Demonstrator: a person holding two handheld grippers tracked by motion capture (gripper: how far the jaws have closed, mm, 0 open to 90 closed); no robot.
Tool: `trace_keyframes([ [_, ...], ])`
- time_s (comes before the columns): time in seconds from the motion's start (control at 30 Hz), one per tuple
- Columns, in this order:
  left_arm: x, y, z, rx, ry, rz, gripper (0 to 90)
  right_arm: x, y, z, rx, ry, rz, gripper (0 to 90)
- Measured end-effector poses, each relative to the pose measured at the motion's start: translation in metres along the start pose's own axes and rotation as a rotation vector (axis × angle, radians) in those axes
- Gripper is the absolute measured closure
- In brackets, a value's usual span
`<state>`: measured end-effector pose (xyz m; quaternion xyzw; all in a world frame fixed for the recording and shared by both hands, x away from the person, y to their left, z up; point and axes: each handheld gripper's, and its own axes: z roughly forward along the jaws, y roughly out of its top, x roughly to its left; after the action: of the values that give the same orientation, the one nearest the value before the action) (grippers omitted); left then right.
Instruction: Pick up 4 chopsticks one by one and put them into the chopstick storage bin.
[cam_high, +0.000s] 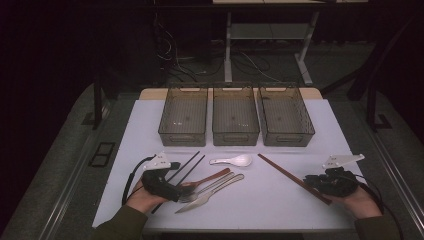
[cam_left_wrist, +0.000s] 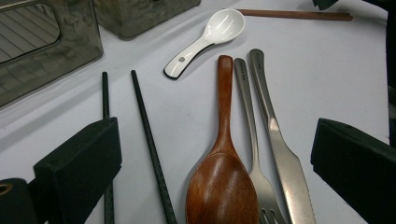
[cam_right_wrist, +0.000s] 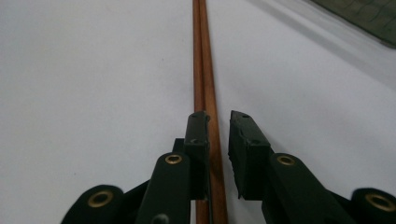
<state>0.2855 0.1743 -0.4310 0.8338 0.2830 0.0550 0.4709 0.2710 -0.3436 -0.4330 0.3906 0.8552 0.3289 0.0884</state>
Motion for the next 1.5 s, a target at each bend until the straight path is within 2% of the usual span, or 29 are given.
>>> trace_keyframes([
  [0.37, -0.0001, -0.0002, -0.0002, -0.002, 0.001, -0.001, 0.8, -0.0012, -0.0011, 0.0035, 0.022, -0.003, -0.022, 78.4],
  [0.63, 0.0009, -0.0005, -0.0008, -0.001, 0.001, -0.002, 0.8, -0.0039, -0.0026, 0.0056, 0.035, -0.017, -0.023, 79.4],
  [0.83, 0.0008, -0.0005, -0.0007, -0.003, 0.001, -0.004, 0.8, -0.0078, -0.0042, 0.0070, 0.038, -0.009, -0.022, 81.1],
  [1.1, 0.0000, -0.0004, -0.0004, 0.000, 0.002, 0.000, 0.8, -0.0063, -0.0037, 0.0079, 0.046, -0.018, -0.067, 82.2],
  [1.5, 0.0002, -0.0005, -0.0003, -0.002, 0.002, 0.000, 0.8, -0.0072, -0.0034, 0.0072, 0.047, -0.008, -0.080, 83.6],
])
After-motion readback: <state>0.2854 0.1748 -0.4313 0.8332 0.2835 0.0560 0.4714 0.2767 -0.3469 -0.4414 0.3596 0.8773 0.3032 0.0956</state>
